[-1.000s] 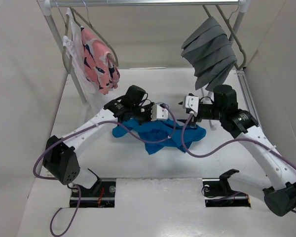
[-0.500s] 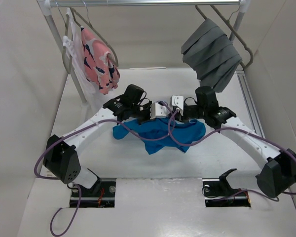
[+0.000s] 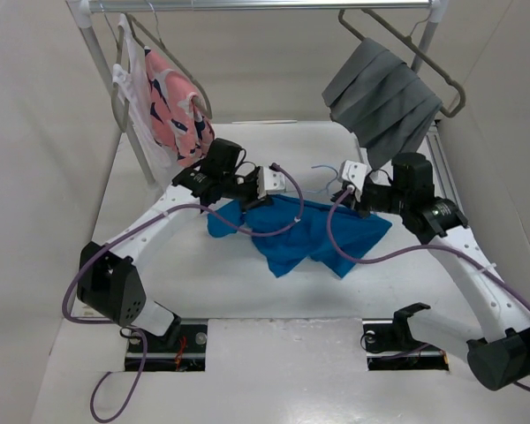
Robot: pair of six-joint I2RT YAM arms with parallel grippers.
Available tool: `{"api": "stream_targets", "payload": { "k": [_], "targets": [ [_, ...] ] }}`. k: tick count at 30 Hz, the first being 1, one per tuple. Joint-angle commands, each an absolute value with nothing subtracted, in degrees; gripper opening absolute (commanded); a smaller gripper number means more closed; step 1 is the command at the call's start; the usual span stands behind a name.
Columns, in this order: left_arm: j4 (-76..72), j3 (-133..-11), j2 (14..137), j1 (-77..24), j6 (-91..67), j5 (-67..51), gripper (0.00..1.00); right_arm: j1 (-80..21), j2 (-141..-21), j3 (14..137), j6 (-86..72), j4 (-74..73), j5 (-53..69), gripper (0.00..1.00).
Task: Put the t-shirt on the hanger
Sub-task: Place tshirt on hanger, then hang the hanger with tshirt onto the clothesline
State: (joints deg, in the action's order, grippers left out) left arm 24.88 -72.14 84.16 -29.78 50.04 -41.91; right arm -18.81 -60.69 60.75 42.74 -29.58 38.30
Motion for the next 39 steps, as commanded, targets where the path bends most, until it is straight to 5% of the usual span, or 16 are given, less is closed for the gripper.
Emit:
{"api": "stream_targets", "payload": {
  "k": [1,3,7,10,11,24,39],
  "targets": [
    [26.2,-73.8,84.5,-26.4,49.0,-36.3,0.06,-16.1,-59.2,67.4,46.2,-44.5,29.3,0.0],
    [25.0,-75.3,85.4,-24.3,47.2,-36.3,0.1,-16.1,-59.2,70.2,47.1,-49.8,26.4,0.0],
    [23.9,-78.9,86.2,-23.6,46.3,-37.7,0.43,-15.6,-60.5,76.5,47.1,-53.3,25.6,0.0],
    [20.8,-83.0,86.2,-23.6,40.6,-40.3,0.8,-16.8,-63.6,86.9,44.0,-54.5,24.2,0.0],
    [20.7,-84.0,86.2,-23.6,38.7,-40.3,1.0,-16.8,-64.6,89.8,43.4,-55.5,23.4,0.0],
    [23.5,-84.6,83.0,-24.6,35.9,-38.7,1.0,-17.3,-92.8,146.2,38.9,-66.1,8.9,0.0],
    [23.4,-74.4,76.9,-25.8,36.9,-38.1,1.0,-17.8,-97.7,143.8,27.5,-33.8,-1.0,0.0]
  ]
}}
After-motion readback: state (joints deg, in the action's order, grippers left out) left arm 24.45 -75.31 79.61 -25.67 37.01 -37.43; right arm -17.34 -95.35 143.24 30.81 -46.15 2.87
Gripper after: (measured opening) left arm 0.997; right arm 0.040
